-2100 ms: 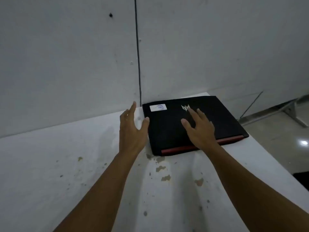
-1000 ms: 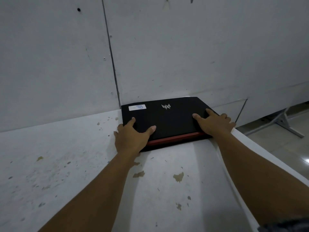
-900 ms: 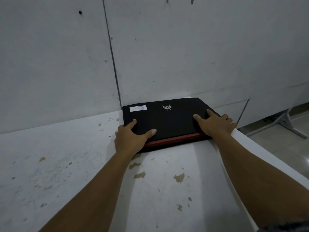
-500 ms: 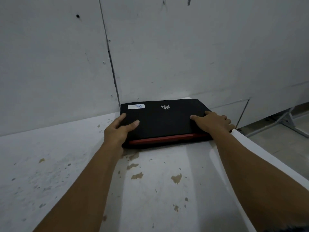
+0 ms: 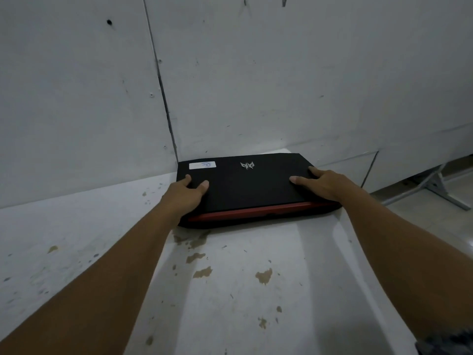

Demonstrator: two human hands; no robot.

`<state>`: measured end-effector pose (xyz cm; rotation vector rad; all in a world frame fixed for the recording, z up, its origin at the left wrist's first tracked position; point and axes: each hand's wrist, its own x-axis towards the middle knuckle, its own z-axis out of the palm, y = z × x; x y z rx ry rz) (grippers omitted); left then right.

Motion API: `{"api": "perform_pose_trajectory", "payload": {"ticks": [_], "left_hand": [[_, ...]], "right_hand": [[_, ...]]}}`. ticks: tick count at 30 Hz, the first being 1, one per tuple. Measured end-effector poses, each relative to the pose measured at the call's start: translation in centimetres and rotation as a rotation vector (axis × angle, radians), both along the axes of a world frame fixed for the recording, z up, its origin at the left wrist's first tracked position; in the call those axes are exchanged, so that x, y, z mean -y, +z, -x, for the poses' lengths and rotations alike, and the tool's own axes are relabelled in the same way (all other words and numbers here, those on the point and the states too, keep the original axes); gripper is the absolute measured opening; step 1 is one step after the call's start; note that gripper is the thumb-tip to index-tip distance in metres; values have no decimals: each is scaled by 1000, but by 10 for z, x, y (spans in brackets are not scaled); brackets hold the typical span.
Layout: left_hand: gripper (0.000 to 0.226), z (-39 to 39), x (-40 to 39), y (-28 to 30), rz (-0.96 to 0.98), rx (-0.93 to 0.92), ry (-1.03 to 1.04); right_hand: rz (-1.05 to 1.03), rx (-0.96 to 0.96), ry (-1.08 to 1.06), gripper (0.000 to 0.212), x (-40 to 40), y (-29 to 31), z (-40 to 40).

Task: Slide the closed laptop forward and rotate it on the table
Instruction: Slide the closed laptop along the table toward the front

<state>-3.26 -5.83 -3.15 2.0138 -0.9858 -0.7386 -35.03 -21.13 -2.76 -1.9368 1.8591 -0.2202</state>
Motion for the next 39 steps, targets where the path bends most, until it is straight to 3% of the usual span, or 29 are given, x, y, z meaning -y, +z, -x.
{"api": "perform_pose_trajectory", "payload": {"ticks": [4, 10, 25, 39], "left_hand": [[89, 0, 8, -7, -160, 257, -31], [94, 1, 11, -14, -229, 402, -11], [101, -17, -50, 9, -76, 500, 70], [93, -48, -230, 64, 32, 510, 245]], "right_hand": [[36, -11, 17, 121, 0, 0, -1], [111, -96, 14, 127, -4, -6, -3], [304, 130, -64, 113, -69, -2, -12], [417, 335, 16, 98, -210, 45, -61]]}}
